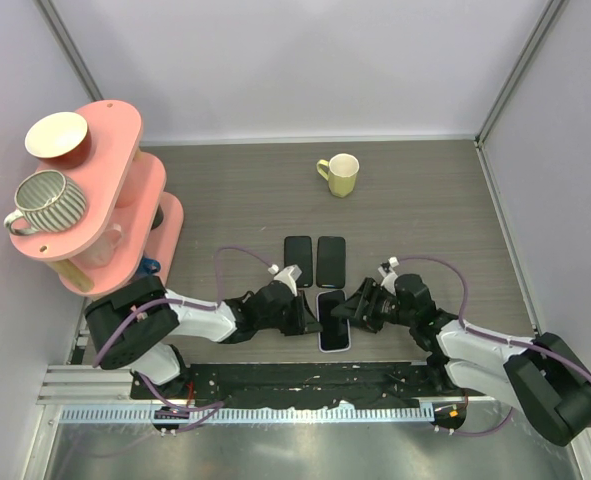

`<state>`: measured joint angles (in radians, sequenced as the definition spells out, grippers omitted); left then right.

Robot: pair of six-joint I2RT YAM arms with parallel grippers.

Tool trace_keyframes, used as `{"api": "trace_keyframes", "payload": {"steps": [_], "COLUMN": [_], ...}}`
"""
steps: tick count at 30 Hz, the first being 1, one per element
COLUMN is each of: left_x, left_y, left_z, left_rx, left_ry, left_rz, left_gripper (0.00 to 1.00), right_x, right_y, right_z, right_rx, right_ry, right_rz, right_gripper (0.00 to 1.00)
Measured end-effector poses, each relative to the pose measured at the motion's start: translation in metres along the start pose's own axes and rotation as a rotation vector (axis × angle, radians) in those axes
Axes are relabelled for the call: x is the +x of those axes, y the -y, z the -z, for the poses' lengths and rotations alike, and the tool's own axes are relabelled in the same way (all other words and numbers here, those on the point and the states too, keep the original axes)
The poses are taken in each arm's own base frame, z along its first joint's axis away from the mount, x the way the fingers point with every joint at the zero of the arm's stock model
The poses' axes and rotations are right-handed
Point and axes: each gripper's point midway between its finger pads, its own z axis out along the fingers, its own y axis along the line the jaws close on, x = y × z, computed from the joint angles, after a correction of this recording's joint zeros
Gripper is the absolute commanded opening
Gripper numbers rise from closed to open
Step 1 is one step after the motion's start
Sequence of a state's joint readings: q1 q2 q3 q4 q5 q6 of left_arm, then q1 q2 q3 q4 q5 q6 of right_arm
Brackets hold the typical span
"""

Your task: Put the phone into the phone case

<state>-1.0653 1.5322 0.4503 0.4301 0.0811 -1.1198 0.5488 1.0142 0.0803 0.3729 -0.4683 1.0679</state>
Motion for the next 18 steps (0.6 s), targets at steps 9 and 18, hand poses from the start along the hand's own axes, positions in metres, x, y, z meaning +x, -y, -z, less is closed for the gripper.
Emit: {"api": "trace_keyframes", "payload": {"steps": [9,18], "left_x": [0.001,0.001], "left_y": [0.002,0.002], "left_z": [-0.002,-0.002], "left_rx": [0.016,0.013], "left_ry": [-0.006,-0.006], "left_rz": [0.001,-0.002], "left_gripper": [0.19,0.21], "right_x": [0.005,0.006], "right_y": [0.000,0.008], "right_z": [0.002,0.006], "right_rx": [-0.010,0.022], "right_ry": [-0.020,-0.008], "right_rz": [-0.015,0.045], "right_gripper": [0.41,0.04]}}
